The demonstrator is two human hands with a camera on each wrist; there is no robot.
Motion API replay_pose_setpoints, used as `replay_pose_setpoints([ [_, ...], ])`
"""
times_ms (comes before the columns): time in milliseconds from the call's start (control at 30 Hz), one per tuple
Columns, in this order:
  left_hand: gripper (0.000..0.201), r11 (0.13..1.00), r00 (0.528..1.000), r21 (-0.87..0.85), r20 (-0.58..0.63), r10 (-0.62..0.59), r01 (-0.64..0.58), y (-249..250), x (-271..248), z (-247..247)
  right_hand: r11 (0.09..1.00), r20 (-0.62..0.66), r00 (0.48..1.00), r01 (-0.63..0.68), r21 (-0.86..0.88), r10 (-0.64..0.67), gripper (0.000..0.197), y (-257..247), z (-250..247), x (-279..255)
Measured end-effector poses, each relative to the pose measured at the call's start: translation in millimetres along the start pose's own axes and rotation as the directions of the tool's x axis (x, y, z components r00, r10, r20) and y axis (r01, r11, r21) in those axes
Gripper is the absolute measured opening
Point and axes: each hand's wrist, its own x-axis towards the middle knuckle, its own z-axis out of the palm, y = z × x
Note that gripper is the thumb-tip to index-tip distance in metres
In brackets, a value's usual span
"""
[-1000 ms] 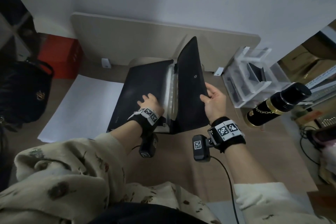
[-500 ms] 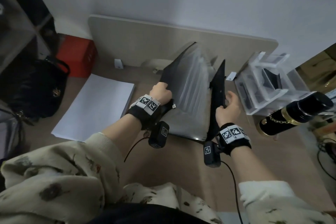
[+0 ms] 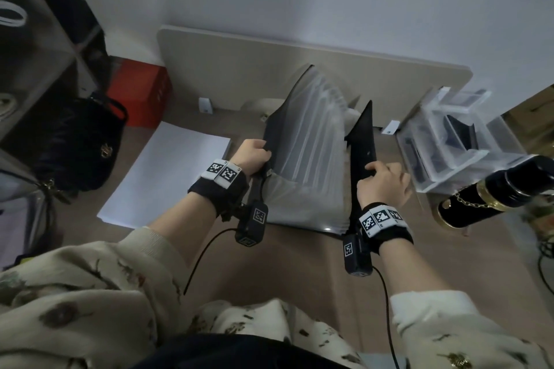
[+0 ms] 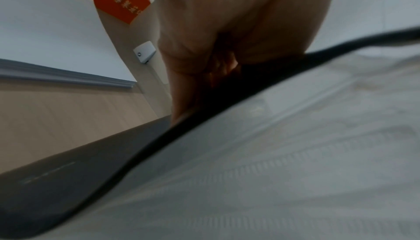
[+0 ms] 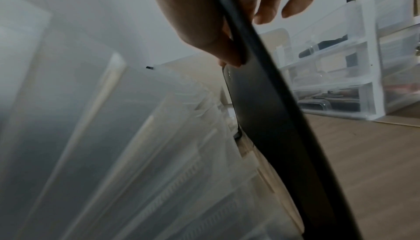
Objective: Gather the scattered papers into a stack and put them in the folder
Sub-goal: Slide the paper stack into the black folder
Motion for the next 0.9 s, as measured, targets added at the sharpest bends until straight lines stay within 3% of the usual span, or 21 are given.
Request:
replay_pose_setpoints([
  [100, 0.023, 0.998, 1.0, -0.061, 0.0, -0.017, 0.017, -3.8, -0.8, -5.9, 0.997, 0.026, 0.997, -0.074, -0.017, 0.075, 0.042, 5.4, -3.9, 1.7],
  [267, 0.016, 0.988, 0.999, -0.155, 0.04, -0.01, 0.016, -9.1, -1.2, -16.8, 0.984, 0.057, 0.984, -0.166, -0.062, 0.17, 0.048, 17.7, -6.0, 1.7],
  [400, 0.028, 0.972, 0.999, -0.235, 0.032, 0.006, 0.002, -8.3, -0.5, -18.6, 0.951, 0.198, 0.953, -0.264, 0.163, 0.231, 0.054, 21.9, -6.5, 1.5],
  [500, 0.026, 0.97, 1.0, -0.244, 0.022, 0.021, -0.015, -6.9, 0.1, -18.5, 0.88, 0.256, 0.951, -0.265, 0.394, 0.172, 0.063, 22.3, -5.4, 0.9],
  [633, 0.02, 0.988, 0.998, -0.14, -0.003, 0.061, -0.061, -5.6, 1.1, -16.7, 0.766, 0.192, 0.981, -0.117, 0.632, -0.009, 0.059, 18.4, -3.6, 1.1],
  [767, 0.023, 0.992, 0.999, -0.12, -0.028, 0.046, -0.049, -8.1, 2.3, -13.5, 0.595, 0.158, 0.983, -0.075, 0.8, -0.089, 0.063, 16.8, -8.7, 3.0],
  [900, 0.022, 0.996, 0.996, -0.052, -0.049, 0.074, -0.077, -6.0, 2.4, -7.2, 0.4, 0.197, 0.969, -0.122, 0.908, -0.152, 0.059, 9.1, -19.7, 4.4],
])
